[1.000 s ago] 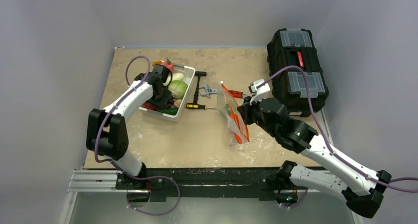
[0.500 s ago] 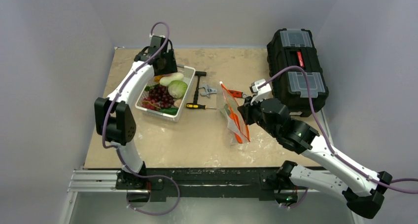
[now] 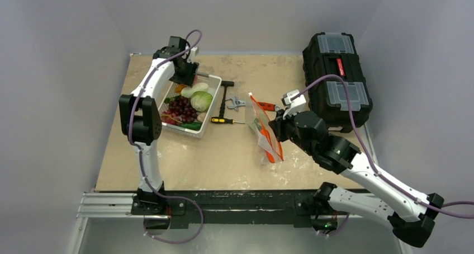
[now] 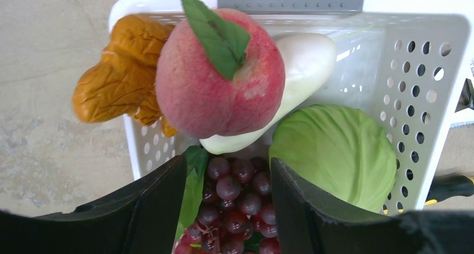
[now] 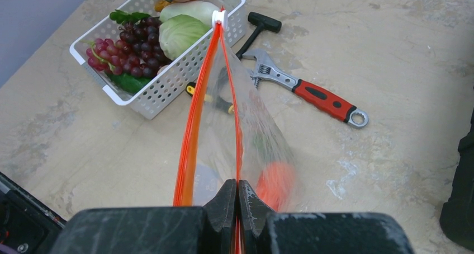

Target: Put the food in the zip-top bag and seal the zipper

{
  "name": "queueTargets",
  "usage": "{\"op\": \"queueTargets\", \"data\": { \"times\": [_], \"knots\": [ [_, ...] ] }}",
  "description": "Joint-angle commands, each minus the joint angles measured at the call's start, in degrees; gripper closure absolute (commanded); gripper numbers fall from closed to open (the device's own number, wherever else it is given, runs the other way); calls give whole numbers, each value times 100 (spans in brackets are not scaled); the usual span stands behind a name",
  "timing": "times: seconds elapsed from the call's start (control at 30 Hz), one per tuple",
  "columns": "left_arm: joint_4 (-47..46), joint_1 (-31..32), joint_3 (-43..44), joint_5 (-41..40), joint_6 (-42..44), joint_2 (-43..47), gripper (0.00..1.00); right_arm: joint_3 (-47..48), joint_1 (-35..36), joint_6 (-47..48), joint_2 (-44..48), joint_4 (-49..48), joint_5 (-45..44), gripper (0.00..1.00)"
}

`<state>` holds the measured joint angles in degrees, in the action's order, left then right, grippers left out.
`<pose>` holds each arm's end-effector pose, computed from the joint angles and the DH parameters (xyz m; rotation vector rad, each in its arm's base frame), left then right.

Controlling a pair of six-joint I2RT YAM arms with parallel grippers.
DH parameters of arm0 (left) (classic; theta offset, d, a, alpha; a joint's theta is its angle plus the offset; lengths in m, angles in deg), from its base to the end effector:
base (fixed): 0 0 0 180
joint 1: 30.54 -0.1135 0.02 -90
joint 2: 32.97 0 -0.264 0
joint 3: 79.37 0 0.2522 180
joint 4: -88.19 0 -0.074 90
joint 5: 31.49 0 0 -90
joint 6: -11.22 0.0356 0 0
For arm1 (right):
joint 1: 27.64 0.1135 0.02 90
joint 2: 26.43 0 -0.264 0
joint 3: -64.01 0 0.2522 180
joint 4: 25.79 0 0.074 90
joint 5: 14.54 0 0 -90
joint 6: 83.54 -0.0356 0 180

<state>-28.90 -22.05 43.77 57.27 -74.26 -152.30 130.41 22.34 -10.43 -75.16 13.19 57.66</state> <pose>0.4523 -0.0667 0.2664 0.2870 2.5860 0.0032 0.1284 0.1360 0.3493 -0.3540 1.9215 0.4776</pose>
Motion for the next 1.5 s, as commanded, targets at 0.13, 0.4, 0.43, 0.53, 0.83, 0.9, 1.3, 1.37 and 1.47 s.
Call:
{"op": "queueTargets", "data": {
  "times": [0.13,0.4,0.43,0.53,0.83,0.9,1.3,1.37,1.47],
  "knots": [
    [135,21,320,207,485,-475,45,80,22,89,-109,-214,112,100],
    [36,34,355,-150,638,-902,34,77,21,97,-178,-226,118,100],
    [42,42,356,-146,669,-940,33,78,22,93,-187,-231,115,100],
    [70,95,371,-209,767,-1061,30,80,20,94,-205,-256,118,100],
    [-278,305,67,-611,905,-888,45,106,21,97,-267,-255,98,100],
    [-445,332,-168,-735,965,-662,56,115,21,89,-273,-262,109,100],
    [-670,543,-1006,-1168,1286,202,75,71,21,36,-269,-271,95,100],
    [-666,548,-1117,-1270,1312,298,78,60,19,28,-252,-282,109,100],
    [-641,548,-1271,-1496,1353,459,80,45,19,27,-251,-288,113,100]
  ]
}}
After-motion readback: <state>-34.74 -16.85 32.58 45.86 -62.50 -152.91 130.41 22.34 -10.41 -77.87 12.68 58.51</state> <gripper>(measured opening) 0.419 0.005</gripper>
